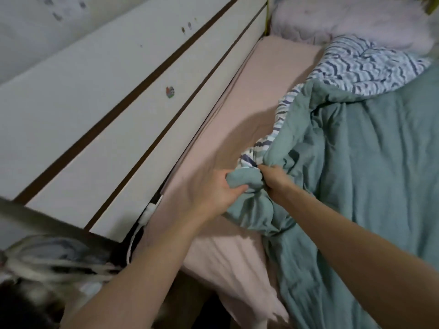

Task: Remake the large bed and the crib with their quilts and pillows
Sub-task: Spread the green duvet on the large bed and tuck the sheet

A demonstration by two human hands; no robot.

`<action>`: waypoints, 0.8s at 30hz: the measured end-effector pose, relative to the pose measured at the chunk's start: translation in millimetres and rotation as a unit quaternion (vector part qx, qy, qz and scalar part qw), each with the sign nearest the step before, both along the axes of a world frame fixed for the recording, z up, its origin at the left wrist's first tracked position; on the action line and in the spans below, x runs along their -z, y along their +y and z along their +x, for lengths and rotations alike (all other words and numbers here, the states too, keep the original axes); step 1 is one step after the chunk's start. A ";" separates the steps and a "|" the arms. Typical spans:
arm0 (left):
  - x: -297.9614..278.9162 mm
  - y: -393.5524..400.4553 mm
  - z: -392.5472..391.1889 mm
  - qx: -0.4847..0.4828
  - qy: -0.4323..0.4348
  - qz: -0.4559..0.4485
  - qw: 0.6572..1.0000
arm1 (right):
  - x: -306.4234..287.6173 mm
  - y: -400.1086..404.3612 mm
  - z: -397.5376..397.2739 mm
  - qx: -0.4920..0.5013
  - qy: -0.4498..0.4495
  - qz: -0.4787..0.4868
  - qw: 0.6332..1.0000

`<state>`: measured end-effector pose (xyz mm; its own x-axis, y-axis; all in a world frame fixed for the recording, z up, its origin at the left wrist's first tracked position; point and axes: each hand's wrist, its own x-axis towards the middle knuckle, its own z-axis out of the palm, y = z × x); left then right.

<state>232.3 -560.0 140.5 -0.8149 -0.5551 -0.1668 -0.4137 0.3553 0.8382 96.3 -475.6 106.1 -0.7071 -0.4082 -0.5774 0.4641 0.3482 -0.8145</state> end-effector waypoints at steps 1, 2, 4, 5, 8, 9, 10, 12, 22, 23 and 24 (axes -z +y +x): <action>-13.4 17.2 23.2 -0.053 0.021 -0.021 0.998 | -11.0 4.8 17.6 -0.021 0.010 -0.014 1.000; -19.3 22.8 33.1 -0.088 0.035 -0.033 0.995 | -16.3 4.0 25.9 -0.027 0.010 -0.029 0.999; -27.0 35.1 68.9 -0.114 0.016 -0.056 0.992 | -35.4 9.2 56.3 -0.037 0.000 -0.055 0.998; -27.9 38.7 86.2 -0.112 -0.025 -0.072 0.991 | -46.6 12.4 72.2 -0.039 -0.003 -0.066 0.997; -38.3 45.3 125.2 -0.132 -0.071 -0.076 0.986 | -73.2 15.6 109.8 -0.018 -0.043 -0.112 0.993; -45.6 47.6 131.2 -0.156 -0.043 -0.075 0.984 | -81.8 15.3 120.7 -0.013 -0.060 -0.131 0.990; -54.8 49.6 136.1 -0.183 -0.007 -0.082 0.980 | -90.8 14.4 132.0 -0.007 -0.078 -0.149 0.986; -76.4 52.9 136.7 -0.233 0.088 -0.080 0.965 | -110.1 4.9 146.2 -0.004 -0.099 -0.190 0.977; -96.2 1.6 179.0 -0.320 0.058 -0.135 0.936 | -107.2 -64.5 214.0 -0.033 -0.104 -0.133 0.985; -79.0 0.2 187.0 -0.278 0.001 -0.140 0.950 | -89.2 -58.3 217.9 -0.030 -0.113 -0.091 0.989; -64.4 1.6 193.7 -0.229 -0.046 -0.144 0.962 | -69.9 -51.0 217.1 -0.014 -0.116 -0.062 0.991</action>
